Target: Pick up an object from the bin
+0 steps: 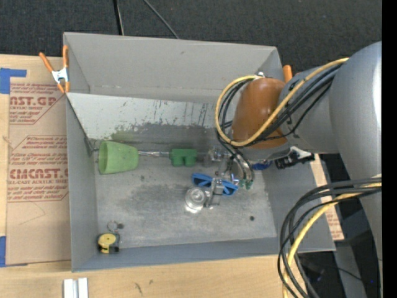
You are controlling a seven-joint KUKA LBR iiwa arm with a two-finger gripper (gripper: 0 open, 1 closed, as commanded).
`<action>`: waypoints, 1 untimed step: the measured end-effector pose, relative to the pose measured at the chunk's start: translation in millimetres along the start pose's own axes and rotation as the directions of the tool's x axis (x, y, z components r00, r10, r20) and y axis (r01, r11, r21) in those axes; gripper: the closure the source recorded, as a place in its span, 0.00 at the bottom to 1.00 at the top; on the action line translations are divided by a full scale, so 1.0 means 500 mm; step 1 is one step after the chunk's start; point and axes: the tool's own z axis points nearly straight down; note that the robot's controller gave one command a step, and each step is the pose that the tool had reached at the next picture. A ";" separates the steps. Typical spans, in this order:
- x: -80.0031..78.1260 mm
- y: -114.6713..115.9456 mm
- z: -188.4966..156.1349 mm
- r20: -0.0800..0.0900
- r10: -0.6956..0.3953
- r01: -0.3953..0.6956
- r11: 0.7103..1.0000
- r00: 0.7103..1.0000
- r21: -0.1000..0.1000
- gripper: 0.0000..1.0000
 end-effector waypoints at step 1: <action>-0.001 0.002 0.000 0.000 -0.001 0.001 1.000 1.000 0.000 0.00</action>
Offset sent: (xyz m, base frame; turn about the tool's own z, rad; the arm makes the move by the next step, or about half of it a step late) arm 0.0000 0.0000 0.0000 0.0000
